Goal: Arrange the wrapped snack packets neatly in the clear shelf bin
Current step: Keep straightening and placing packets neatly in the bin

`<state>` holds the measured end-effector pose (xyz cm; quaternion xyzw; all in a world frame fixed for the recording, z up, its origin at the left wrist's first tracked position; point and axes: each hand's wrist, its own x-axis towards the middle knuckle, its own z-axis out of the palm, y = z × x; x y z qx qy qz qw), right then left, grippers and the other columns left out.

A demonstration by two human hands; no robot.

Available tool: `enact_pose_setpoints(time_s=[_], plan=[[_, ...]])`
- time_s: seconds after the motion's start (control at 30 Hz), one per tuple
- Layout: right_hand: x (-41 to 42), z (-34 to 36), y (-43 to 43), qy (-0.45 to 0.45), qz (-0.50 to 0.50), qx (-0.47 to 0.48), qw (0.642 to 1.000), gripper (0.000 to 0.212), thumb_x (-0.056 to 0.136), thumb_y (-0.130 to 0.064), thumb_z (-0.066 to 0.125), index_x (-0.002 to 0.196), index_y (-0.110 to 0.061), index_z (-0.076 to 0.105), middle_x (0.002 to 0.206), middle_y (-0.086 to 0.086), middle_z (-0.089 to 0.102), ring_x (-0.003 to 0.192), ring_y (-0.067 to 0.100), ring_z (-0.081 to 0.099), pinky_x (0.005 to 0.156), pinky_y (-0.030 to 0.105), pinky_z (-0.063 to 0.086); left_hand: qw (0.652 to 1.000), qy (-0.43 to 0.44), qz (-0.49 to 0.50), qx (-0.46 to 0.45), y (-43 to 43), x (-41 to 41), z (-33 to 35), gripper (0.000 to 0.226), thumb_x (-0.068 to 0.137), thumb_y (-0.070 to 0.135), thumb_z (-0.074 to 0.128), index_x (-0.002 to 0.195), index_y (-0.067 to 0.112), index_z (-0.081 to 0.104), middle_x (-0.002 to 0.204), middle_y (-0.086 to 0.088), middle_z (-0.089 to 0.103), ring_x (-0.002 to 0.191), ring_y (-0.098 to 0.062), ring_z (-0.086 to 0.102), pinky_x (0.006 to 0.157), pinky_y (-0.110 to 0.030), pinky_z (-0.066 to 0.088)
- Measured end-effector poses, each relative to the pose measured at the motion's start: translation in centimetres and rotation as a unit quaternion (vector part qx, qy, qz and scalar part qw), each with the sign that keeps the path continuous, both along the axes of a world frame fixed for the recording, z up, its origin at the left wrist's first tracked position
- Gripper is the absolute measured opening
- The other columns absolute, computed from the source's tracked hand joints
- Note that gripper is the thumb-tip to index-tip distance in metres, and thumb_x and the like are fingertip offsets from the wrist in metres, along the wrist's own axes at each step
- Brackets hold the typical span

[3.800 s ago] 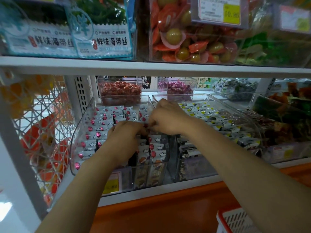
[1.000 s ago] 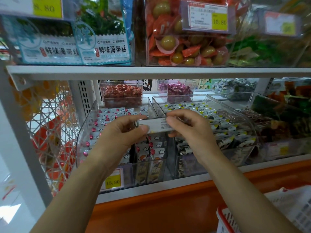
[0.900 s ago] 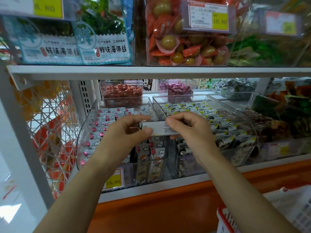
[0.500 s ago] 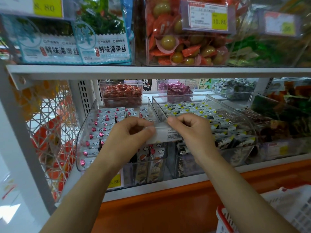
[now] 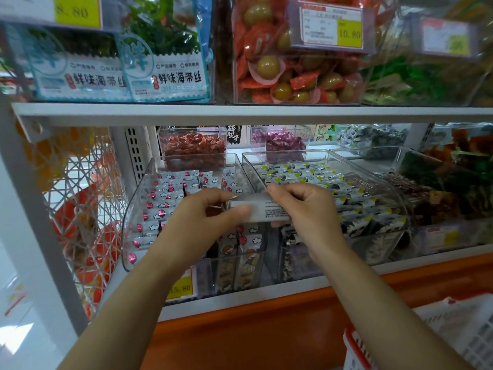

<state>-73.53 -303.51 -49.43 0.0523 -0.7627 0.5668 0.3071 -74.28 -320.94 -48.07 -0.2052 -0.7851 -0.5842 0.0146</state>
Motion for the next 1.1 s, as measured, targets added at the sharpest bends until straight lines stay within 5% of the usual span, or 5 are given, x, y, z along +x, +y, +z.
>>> enact_pose_setpoints(time_s=[0.27,0.4,0.7,0.9,1.1], plan=[[0.2,0.2,0.0,-0.047,0.181,-0.043,0.981,0.031,0.087,-0.016,0.062,0.114,-0.032,0.06,0.096,-0.006,0.071,0.091,0.011,0.068,0.081,0.025,0.056,0.994,0.06,0.082,0.024,0.2,-1.1,-0.5,0.011,0.089,0.021,0.059,0.093,0.017,0.069,0.084,-0.012,0.069,0.085,-0.031,0.065,0.083,-0.048,0.054],[-0.8,1.0,-0.3,-0.005,0.065,-0.018,0.998,0.02,0.087,-0.014,0.063,0.106,-0.022,0.064,0.091,0.001,0.07,0.07,0.007,0.068,0.067,0.022,0.057,0.993,0.07,0.083,0.04,0.9,-2.2,-0.9,0.022,0.093,0.027,0.052,0.112,0.023,0.063,0.098,0.003,0.068,0.094,-0.019,0.065,0.08,-0.031,0.054],[-6.2,2.9,-0.7,0.017,-0.067,0.231,0.971,0.032,0.083,-0.018,0.069,0.112,-0.006,0.061,0.098,0.002,0.056,0.086,0.012,0.048,0.068,0.005,0.035,0.875,0.154,0.085,-0.451,0.3,-5.5,-3.6,0.053,0.098,0.046,0.022,0.144,0.021,0.032,0.157,0.002,0.017,0.145,-0.014,0.003,0.115,-0.047,-0.001],[-8.5,3.9,-2.0,-0.043,-0.049,0.5,0.864,0.036,0.08,-0.029,0.072,0.107,-0.009,0.058,0.106,0.008,0.061,0.098,0.024,0.055,0.075,0.032,0.041,0.857,0.147,0.077,-0.488,0.4,-5.8,-3.8,0.057,0.097,0.05,0.016,0.144,0.022,0.032,0.157,0.004,0.018,0.145,-0.012,0.005,0.116,-0.051,0.0],[-10.1,4.7,-3.3,-0.17,0.024,0.724,0.668,0.02,0.091,-0.021,0.055,0.107,-0.02,0.067,0.106,0.003,0.058,0.116,0.026,0.041,0.091,0.04,0.034,0.871,0.145,0.076,-0.463,0.0,-5.4,-3.5,0.05,0.098,0.047,0.021,0.139,0.024,0.041,0.156,0.006,0.021,0.145,-0.012,0.006,0.114,-0.05,-0.002]])
